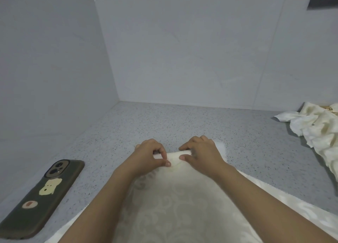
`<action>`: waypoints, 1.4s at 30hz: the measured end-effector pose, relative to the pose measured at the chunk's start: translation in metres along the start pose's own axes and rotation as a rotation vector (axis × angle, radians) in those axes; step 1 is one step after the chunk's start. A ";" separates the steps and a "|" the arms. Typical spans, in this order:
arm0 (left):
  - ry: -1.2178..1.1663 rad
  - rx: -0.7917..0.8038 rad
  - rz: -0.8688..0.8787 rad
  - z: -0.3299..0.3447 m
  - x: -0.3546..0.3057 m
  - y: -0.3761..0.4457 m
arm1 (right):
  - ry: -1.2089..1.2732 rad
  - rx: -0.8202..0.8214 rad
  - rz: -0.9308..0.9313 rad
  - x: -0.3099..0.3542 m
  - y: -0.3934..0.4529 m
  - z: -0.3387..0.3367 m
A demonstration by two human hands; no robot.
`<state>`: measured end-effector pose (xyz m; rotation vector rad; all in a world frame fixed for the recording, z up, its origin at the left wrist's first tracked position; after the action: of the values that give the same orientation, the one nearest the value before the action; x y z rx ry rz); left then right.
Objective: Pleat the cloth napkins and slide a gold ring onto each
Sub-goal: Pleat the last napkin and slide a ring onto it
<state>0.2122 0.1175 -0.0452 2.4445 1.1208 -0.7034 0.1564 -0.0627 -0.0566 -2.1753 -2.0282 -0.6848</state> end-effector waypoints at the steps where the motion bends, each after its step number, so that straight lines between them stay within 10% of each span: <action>1: -0.007 -0.012 -0.007 0.001 0.000 0.000 | -0.012 0.014 0.004 0.000 0.001 0.000; 14: 0.001 0.027 0.001 -0.009 -0.014 -0.006 | 0.320 0.075 -0.006 0.004 -0.009 -0.016; 28: 0.142 0.367 0.018 -0.019 -0.021 -0.022 | 0.196 0.471 -0.084 0.005 -0.012 -0.030; 42: 0.155 0.271 -0.076 -0.006 -0.029 -0.018 | -0.044 0.464 -0.003 0.020 -0.016 -0.022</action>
<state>0.1836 0.1146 -0.0257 2.7359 1.2546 -0.7420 0.1358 -0.0509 -0.0329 -1.9263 -1.9637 -0.1395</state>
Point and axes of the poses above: each hand's wrist, its own y-axis towards the middle knuckle, its own z-axis out of the palm, x = y × z, the point moved 3 cm from there along y, towards the middle knuckle, and after that the axes turned 5 degrees about z, right-handed, at the moved point
